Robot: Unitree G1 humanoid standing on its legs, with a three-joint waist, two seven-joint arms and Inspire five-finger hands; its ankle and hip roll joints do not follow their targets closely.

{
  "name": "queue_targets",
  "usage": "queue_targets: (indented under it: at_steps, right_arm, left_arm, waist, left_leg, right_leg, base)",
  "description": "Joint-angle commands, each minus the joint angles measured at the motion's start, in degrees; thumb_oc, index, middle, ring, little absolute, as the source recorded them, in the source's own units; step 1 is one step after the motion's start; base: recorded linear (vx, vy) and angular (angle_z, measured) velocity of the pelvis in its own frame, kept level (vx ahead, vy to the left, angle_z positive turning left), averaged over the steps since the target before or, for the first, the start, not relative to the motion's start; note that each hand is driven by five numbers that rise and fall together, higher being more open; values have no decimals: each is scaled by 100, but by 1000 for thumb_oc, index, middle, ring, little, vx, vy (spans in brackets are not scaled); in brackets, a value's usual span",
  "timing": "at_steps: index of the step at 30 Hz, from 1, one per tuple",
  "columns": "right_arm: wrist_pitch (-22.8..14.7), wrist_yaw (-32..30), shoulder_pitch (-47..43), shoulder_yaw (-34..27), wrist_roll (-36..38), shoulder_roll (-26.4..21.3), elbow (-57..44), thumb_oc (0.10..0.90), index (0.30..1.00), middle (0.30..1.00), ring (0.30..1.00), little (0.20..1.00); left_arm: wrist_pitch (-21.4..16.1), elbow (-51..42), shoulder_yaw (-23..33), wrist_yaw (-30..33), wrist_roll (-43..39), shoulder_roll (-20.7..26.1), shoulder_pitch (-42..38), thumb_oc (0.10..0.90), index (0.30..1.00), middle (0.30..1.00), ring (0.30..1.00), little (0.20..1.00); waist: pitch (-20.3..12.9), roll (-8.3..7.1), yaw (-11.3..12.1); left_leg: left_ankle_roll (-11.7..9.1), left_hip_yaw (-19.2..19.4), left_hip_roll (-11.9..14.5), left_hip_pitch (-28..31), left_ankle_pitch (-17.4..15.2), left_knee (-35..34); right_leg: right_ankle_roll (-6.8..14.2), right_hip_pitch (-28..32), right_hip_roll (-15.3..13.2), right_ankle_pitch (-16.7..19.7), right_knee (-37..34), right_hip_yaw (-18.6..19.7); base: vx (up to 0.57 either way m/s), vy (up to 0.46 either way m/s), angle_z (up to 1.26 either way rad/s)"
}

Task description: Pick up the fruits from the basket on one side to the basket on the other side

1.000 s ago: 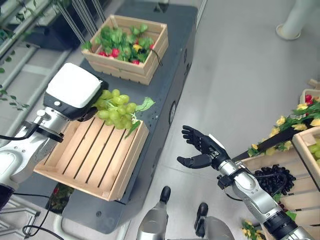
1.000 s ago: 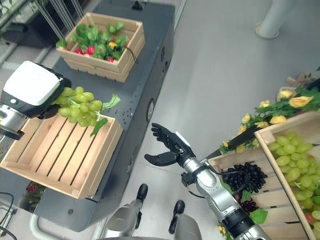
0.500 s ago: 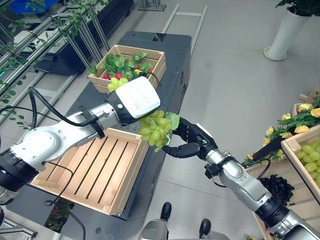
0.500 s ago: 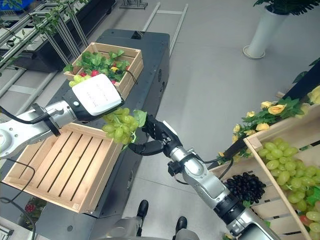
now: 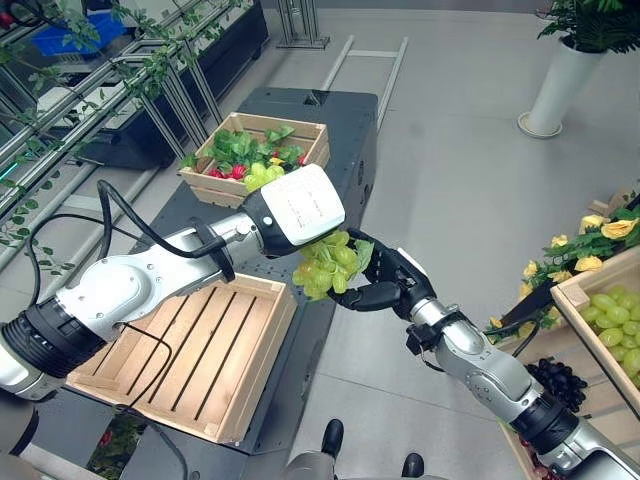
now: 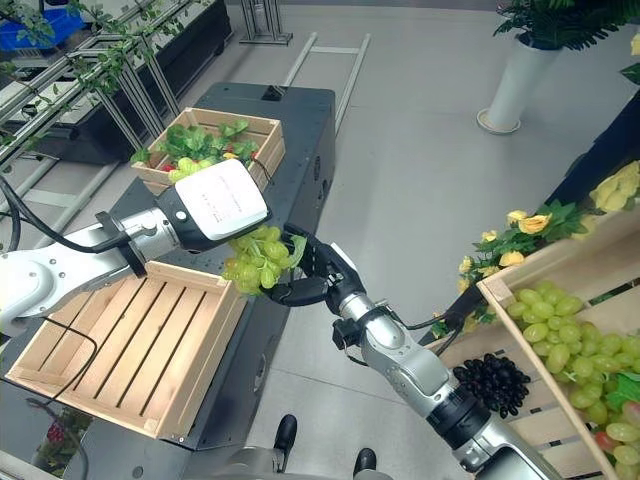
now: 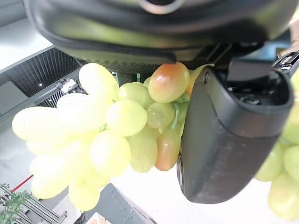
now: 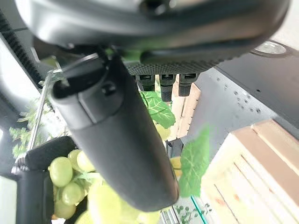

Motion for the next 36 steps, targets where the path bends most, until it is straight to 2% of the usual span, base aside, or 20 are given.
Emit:
queue_targets:
  at_steps: [1,4,9,16,22,23,31,36]
  right_arm:
    - [-251,447,-350,-43,625,141,-863,800,900,900,900,900]
    - [-155,994,-288,-58,1550,26,-984,800,900,900,900,900]
    - [104,1725,-191,-80,2458,-22,-1065,800,900,900,900,900]
    - [542,2672,71,-32,3075,-5,-1065,800,900,900,900,900]
    - [470,3227,123,-132,3293,-146,-1052,800,900,900,900,900]
    - [368,3414,175,-228,3387,-185,-1035,800,900,900,900,900]
    - [128,3220,461,-511,3246,101,-873,800,900,900,900,900]
    - [26,2714,591,-557,3393,319,-869,800,900,900,900,900]
  left_arm:
    - [312,142,134,196,119,-238,-683,400,300,300,300,300]
    - [317,86,209,171,200,-304,-577,400,300,300,300,300]
    - [215,65,356,294,231,-280,-367,400,300,300,300,300]
    - [102,-76,605,372,244,-185,-131,400,300,300,300,300]
    - [7,-30,739,448,183,-80,-6,400,300,300,300,300]
    - [-52,18,801,509,132,-35,49,400,300,300,300,300]
    - [-249,54,1162,500,166,-130,395,400,300,300,300,300]
    - [-341,21,1262,427,285,-291,558,400,300,300,300,300]
  waist:
    - [-762,-354,-64]
    - [-780,-391,-89]
    - [-822,-430,-93]
    - [-880,-451,-86]
    - [-906,-463,-96]
    - [-918,-465,-100]
    - [-949,-439,-150]
    - [-947,-421,-180]
  left_leg:
    - [303,271,-423,105,-187,-135]
    - [303,304,-408,130,-202,-135]
    - [312,312,-408,160,-211,-135]
    - [320,354,-384,189,-209,-135]
    - [322,379,-371,222,-217,-135]
    - [324,372,-371,231,-223,-135]
    - [342,396,-358,271,-249,-135]
    - [346,427,-347,274,-257,-135]
  right_leg:
    - [-71,-182,-108,501,-164,142]
    - [-61,-175,-113,500,-162,124]
    - [-51,-162,-107,511,-167,117]
    - [-38,-131,-109,519,-175,104]
    - [-31,-110,-102,523,-173,105]
    - [-29,-105,-103,523,-173,105]
    - [-26,-96,-92,519,-175,156]
    - [-24,-98,-93,516,-175,173]
  base:
    - [5,-14,9]
    - [0,-14,10]
    - [0,0,0]
    - [0,0,0]
    - [0,0,0]
    - [0,0,0]
    - [0,0,0]
    - [0,0,0]
